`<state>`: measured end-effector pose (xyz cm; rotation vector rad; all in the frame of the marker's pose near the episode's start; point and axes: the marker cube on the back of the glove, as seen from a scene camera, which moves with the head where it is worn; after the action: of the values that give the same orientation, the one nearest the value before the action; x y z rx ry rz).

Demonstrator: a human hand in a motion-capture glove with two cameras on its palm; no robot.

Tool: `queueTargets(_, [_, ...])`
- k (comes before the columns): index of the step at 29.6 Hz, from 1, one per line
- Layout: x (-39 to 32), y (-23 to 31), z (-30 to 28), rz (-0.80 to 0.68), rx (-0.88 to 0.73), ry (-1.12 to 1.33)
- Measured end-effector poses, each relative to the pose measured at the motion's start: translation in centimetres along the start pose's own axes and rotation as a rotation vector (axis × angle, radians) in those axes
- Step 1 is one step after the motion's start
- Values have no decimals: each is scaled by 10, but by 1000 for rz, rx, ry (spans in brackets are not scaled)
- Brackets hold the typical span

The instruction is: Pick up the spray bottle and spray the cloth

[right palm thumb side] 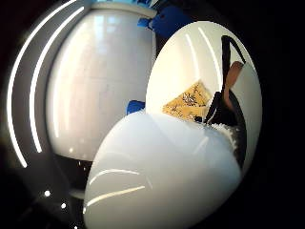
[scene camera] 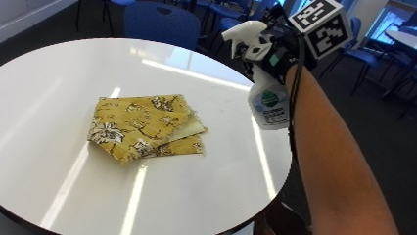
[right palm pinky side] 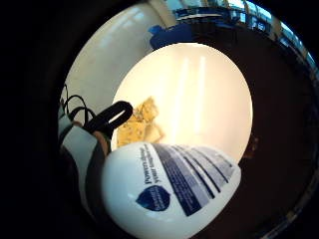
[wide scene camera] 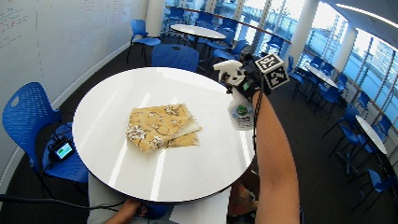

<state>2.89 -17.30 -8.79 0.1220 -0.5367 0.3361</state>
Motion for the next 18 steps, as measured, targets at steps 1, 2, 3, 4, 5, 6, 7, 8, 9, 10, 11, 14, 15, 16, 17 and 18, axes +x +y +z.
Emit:
queueTargets(1, [-2, 0, 2, -2, -15, 35])
queueTargets(2, [-4, 0, 4, -3, -27, 65])
queueTargets(3, [-6, -1, 7, -4, -37, 90])
queueTargets(4, [-7, -1, 9, -5, -45, 111])
queueTargets(5, [-9, -2, 11, -5, -52, 136])
queueTargets(6, [-11, -2, 13, -6, -60, 167])
queueTargets(7, [-14, -3, 16, -6, -69, 205])
queueTargets(8, [-17, -3, 18, -7, -78, 244])
queueTargets(9, [-20, -3, 22, -9, -87, 281])
queueTargets(10, [-23, -3, 25, -11, -98, 312])
queueTargets(11, [-27, -2, 29, -14, -111, 337])
queueTargets(14, [-36, 0, 42, -19, -154, 385])
queueTargets(15, [-39, 0, 46, -18, -167, 397])
queueTargets(16, [-41, 0, 50, -17, -180, 408])
queueTargets(17, [-43, 0, 53, -17, -191, 418])
queueTargets(18, [-45, 1, 57, -18, -203, 428])
